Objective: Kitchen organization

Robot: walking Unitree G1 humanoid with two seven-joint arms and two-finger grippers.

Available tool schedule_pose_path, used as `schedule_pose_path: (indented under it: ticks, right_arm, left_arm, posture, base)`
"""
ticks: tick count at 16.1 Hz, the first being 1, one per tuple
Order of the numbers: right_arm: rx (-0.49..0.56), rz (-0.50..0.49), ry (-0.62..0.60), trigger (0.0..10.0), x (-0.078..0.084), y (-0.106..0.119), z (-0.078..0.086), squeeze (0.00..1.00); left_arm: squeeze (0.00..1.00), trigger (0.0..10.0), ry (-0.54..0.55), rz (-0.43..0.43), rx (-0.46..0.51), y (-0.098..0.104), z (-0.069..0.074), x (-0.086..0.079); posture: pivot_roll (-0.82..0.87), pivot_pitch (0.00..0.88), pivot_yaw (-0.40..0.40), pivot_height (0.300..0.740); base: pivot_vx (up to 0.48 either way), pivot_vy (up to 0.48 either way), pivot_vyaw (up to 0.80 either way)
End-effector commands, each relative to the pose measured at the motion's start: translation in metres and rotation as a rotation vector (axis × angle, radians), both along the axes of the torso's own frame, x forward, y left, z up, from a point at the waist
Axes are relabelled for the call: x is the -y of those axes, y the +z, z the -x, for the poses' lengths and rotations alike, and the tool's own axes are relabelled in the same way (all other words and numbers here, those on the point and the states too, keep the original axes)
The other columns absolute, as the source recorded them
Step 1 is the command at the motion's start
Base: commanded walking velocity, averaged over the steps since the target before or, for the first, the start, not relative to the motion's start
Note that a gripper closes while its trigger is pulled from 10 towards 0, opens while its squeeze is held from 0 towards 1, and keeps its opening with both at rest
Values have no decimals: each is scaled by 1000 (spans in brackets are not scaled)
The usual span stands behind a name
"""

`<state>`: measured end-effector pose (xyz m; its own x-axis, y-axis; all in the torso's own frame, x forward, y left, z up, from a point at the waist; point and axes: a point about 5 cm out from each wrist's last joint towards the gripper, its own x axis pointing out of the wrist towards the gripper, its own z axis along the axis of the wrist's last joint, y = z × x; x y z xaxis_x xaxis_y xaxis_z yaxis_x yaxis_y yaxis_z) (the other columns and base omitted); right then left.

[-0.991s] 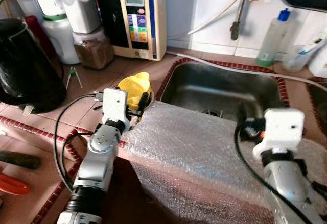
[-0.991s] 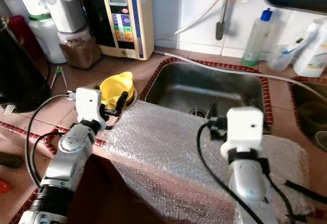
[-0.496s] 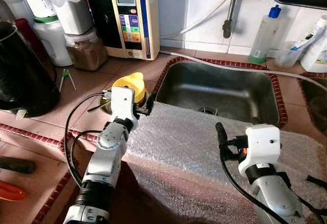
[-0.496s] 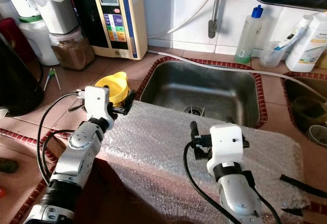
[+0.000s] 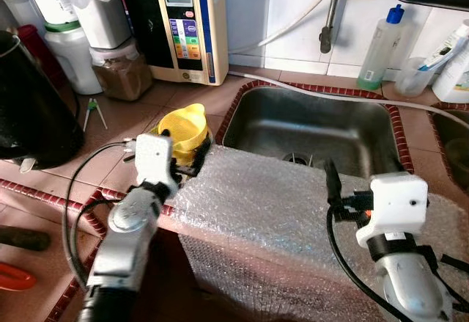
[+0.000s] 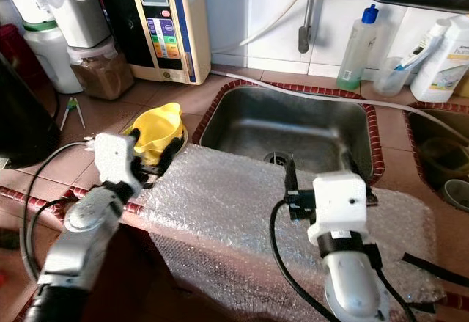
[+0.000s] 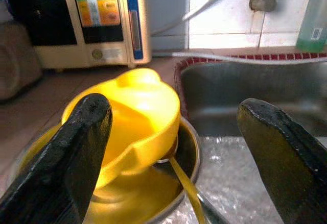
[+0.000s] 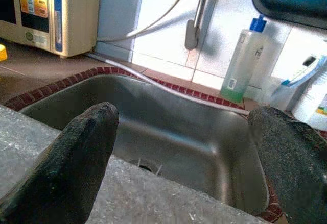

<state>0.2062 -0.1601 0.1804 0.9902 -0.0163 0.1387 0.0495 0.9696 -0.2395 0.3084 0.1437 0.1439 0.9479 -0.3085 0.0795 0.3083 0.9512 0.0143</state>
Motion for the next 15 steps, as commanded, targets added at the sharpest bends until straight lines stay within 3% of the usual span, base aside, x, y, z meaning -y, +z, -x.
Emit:
schedule_pose_path:
  ticks: [1, 6, 15]
  right_arm:
    - [42, 8, -6, 10000, 1, 9, 2, 0]
    - [49, 15, -6, 10000, 0, 10, 2, 0]
    - [32, 14, -10, 10000, 1, 7, 3, 0]
  left_arm:
    - [0, 10000, -8, 2, 19, 7, 2, -2]
    - [0, 10000, -63, 19, 7, 8, 7, 7]
    - [0, 10000, -78, 23, -17, 7, 9, 7]
  posture:
    - [-96, 41, 63, 740]
    - [-102, 37, 62, 740]
    - [-102, 42, 64, 740]
  base:
    - [0, 0, 0]
    - [0, 0, 0]
    - [0, 0, 0]
